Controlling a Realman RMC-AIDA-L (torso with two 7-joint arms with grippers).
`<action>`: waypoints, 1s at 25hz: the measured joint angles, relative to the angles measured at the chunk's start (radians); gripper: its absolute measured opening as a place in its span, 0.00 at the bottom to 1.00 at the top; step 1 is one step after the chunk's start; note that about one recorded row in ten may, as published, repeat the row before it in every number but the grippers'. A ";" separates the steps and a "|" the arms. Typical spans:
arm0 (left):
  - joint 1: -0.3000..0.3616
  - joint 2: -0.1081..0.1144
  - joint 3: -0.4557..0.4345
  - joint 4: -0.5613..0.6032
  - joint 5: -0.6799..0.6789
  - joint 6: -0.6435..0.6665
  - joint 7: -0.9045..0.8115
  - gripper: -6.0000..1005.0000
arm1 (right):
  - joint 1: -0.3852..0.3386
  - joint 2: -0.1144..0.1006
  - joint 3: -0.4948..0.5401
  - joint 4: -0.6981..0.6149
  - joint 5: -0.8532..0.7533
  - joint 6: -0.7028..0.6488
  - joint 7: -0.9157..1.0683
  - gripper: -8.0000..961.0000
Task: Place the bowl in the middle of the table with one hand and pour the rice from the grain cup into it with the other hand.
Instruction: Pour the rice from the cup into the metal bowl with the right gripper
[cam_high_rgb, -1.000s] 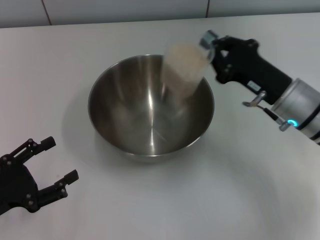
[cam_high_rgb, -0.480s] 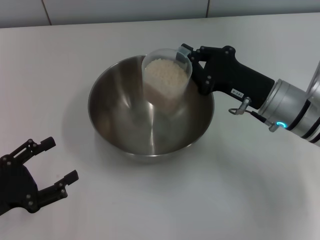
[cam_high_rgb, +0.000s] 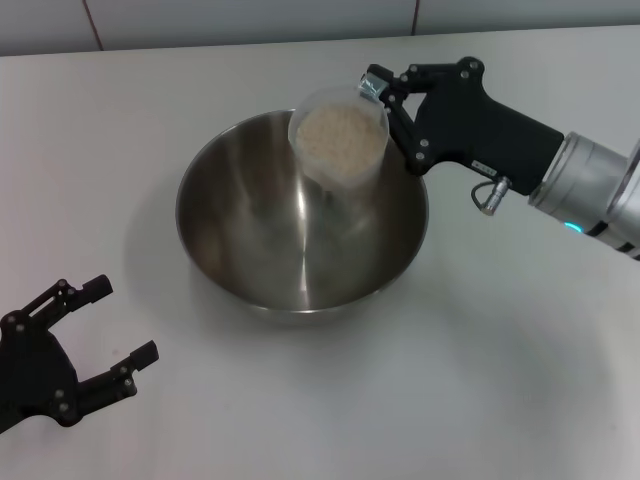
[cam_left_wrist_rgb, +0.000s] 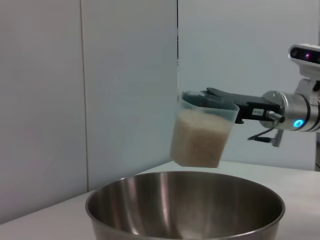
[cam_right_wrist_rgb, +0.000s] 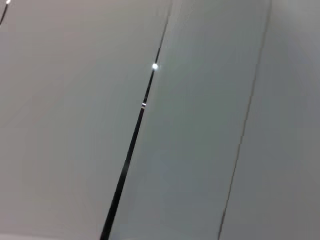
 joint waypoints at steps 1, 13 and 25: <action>0.000 0.000 0.000 0.000 0.000 0.000 0.000 0.86 | 0.000 0.000 0.000 0.000 0.000 0.000 0.000 0.03; 0.002 -0.004 0.000 0.000 0.000 -0.002 0.002 0.86 | -0.007 0.022 0.001 0.039 0.002 0.000 -0.479 0.03; 0.006 -0.005 -0.001 0.000 -0.002 -0.006 0.003 0.86 | -0.056 0.029 0.028 0.170 0.009 0.101 -1.127 0.03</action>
